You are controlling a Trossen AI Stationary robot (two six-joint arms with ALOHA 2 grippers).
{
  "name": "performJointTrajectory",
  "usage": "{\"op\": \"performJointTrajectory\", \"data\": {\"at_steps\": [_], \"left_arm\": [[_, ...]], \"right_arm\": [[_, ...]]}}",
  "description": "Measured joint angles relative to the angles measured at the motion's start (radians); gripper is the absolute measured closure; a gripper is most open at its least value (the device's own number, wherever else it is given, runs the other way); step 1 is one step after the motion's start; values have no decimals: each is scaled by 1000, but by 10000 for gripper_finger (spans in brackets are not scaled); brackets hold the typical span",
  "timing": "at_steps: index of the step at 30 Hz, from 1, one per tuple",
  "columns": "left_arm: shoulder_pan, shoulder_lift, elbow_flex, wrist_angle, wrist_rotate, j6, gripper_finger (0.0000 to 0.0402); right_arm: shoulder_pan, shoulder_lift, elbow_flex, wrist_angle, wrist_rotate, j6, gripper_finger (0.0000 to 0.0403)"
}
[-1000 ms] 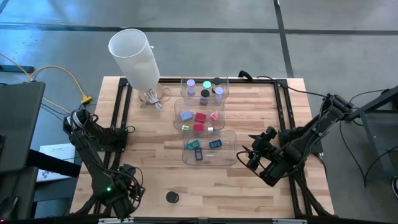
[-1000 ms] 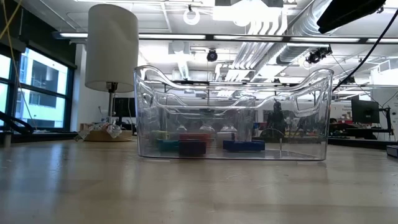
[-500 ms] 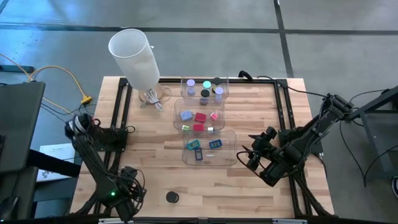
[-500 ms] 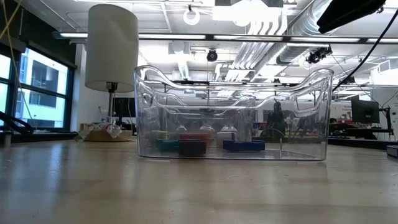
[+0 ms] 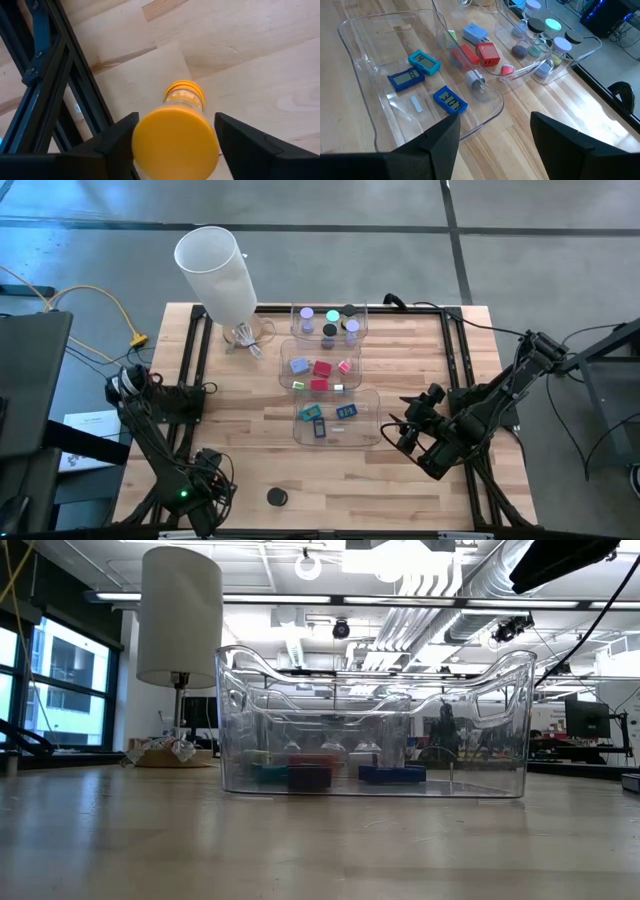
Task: Pick & Place Office items
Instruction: Put the yellow hourglass into the top transparent bin
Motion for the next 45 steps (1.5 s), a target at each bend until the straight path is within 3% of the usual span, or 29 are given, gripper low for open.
{"op": "performJointTrajectory", "data": {"at_steps": [5,14,21,29,37,41,45], "left_arm": [[7,-1,1,-3,-2,0,211],[86,-1,1,3,-54,200,213],[210,-29,18,-65,-1,405,213],[375,-114,90,-108,-115,693,213],[602,-132,290,-257,-248,1043,213],[739,-131,380,-238,-310,1234,213],[908,-131,422,-113,-319,1421,213]], "right_arm": [[0,0,0,0,0,0,172],[0,0,0,0,0,0,172],[0,0,0,0,0,0,172],[0,0,0,0,0,0,172],[0,0,0,8,-1,0,172],[0,0,0,10,-14,0,172],[0,0,0,11,-12,0,172]]}}
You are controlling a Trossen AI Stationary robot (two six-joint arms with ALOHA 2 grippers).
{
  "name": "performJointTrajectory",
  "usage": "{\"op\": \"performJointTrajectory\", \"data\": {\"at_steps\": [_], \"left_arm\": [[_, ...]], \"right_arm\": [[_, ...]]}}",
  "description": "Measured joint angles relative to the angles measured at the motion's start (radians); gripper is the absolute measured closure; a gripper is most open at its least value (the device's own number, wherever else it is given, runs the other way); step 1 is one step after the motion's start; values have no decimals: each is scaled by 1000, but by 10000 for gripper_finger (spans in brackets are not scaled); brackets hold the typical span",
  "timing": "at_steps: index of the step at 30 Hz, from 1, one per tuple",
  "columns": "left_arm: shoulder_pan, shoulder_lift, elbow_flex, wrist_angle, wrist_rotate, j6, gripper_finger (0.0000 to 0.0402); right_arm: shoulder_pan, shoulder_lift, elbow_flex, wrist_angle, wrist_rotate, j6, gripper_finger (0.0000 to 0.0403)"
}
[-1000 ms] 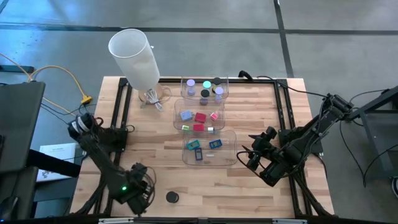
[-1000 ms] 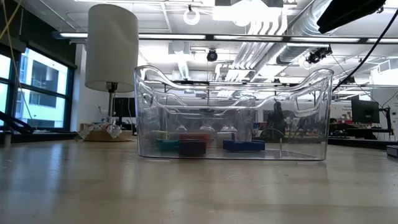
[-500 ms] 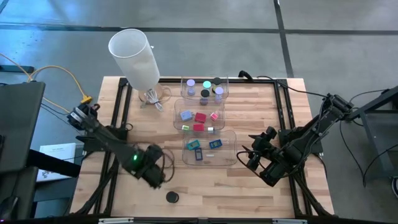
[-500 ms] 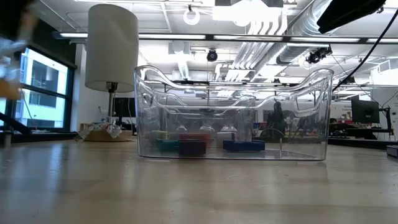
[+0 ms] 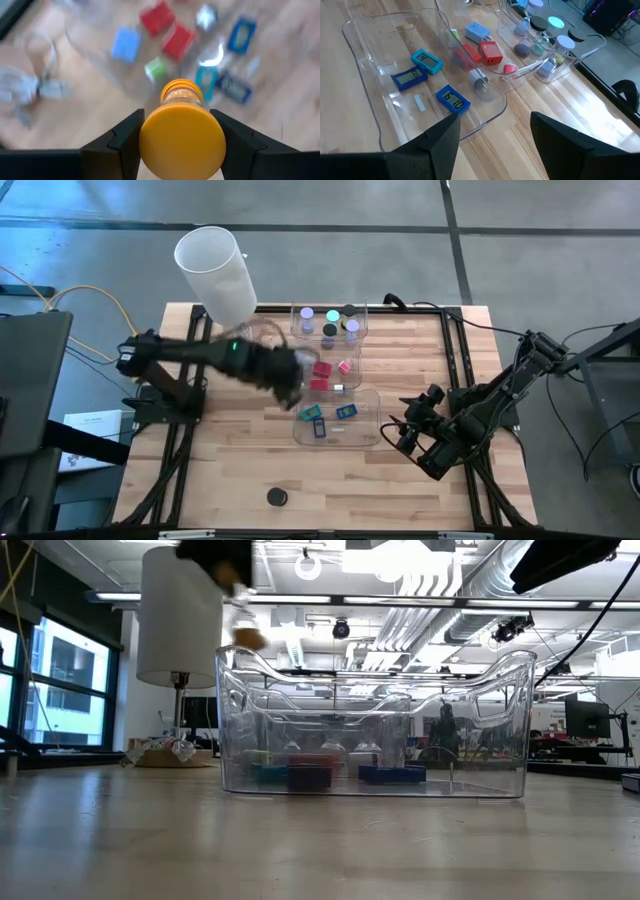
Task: Pick & Place Office items
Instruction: Put the yellow hourglass into the top transparent bin
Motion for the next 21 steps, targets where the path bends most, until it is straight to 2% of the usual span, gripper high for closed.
{"op": "performJointTrajectory", "data": {"at_steps": [6,9,14,21], "left_arm": [[261,15,4,223,75,168,213],[356,34,4,311,110,222,213],[456,89,4,404,147,291,213],[540,164,3,420,142,316,213]], "right_arm": [[0,0,0,4,3,0,172],[0,0,0,4,-2,0,172],[0,0,0,2,1,-6,172],[0,0,0,3,12,-8,172]]}}
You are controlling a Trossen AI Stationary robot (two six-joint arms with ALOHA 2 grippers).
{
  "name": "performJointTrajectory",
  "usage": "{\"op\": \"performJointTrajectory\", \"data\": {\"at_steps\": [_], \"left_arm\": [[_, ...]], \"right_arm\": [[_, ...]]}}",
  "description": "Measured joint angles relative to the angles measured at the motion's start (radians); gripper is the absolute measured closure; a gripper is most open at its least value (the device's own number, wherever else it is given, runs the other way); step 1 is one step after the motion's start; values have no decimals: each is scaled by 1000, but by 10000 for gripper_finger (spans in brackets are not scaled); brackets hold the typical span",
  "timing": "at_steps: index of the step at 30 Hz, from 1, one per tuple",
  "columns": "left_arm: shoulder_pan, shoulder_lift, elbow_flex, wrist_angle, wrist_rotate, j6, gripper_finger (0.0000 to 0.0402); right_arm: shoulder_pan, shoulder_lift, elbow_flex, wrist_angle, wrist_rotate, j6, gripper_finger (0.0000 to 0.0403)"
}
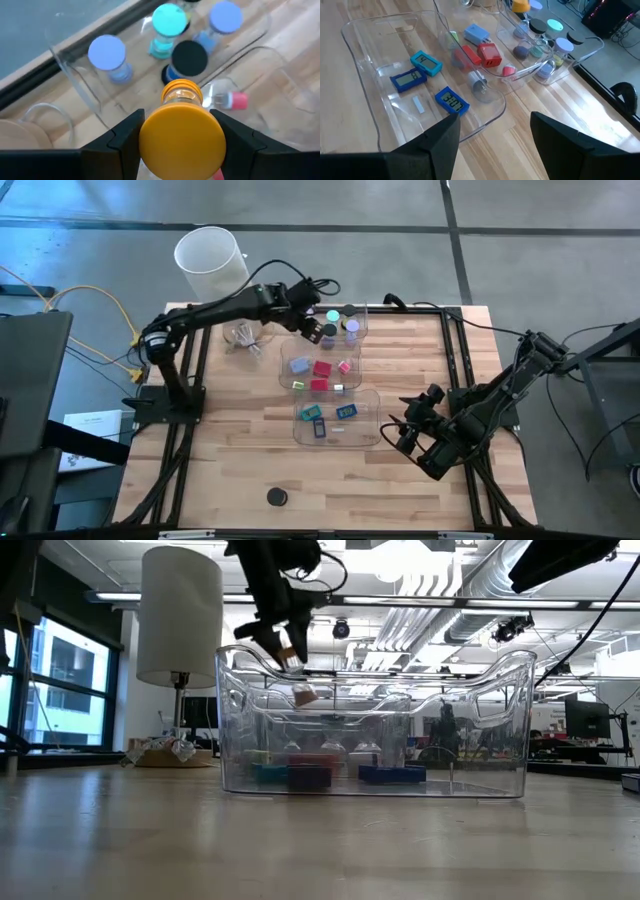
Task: Pick & Place Office items
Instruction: Put the yellow hourglass into the top transparent bin
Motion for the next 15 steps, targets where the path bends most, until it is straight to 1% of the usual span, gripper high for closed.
{"op": "performJointTrajectory", "data": {"at_steps": [8,15], "left_arm": [[46,63,0,19,-14,18,213],[59,81,-1,24,-19,18,213]], "right_arm": [[0,0,0,0,0,-1,172],[0,0,0,-2,0,-3,172]]}}
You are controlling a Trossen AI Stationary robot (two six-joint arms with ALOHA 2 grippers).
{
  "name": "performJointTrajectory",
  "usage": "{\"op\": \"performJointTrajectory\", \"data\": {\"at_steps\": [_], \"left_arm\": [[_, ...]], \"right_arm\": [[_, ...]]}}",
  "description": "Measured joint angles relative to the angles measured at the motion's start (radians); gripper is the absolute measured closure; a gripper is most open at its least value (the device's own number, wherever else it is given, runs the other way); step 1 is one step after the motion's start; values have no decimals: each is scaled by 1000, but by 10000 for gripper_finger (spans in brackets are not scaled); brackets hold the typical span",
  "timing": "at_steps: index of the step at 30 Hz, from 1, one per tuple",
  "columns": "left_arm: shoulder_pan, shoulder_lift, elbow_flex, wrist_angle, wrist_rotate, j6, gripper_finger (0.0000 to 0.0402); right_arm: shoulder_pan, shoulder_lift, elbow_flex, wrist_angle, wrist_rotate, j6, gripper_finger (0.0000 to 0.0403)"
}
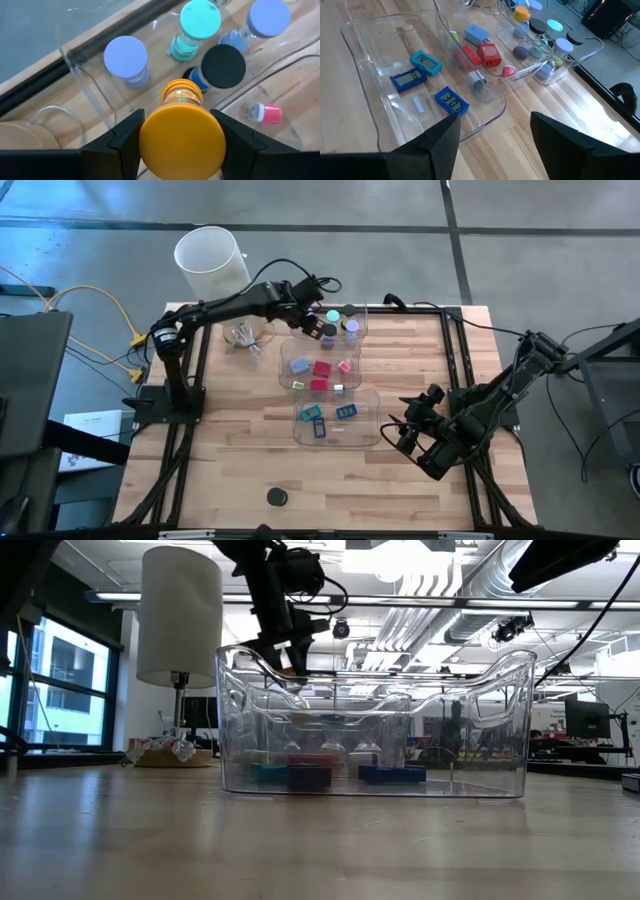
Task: Pick & Place Office items
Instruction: Put the yellow hourglass into the top transparent bin
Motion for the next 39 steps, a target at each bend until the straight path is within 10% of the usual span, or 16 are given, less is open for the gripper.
{"op": "performJointTrajectory", "data": {"at_steps": [39], "left_arm": [[25,196,-1,10,-23,-39,196]], "right_arm": [[0,0,0,11,-16,-16,172]]}}
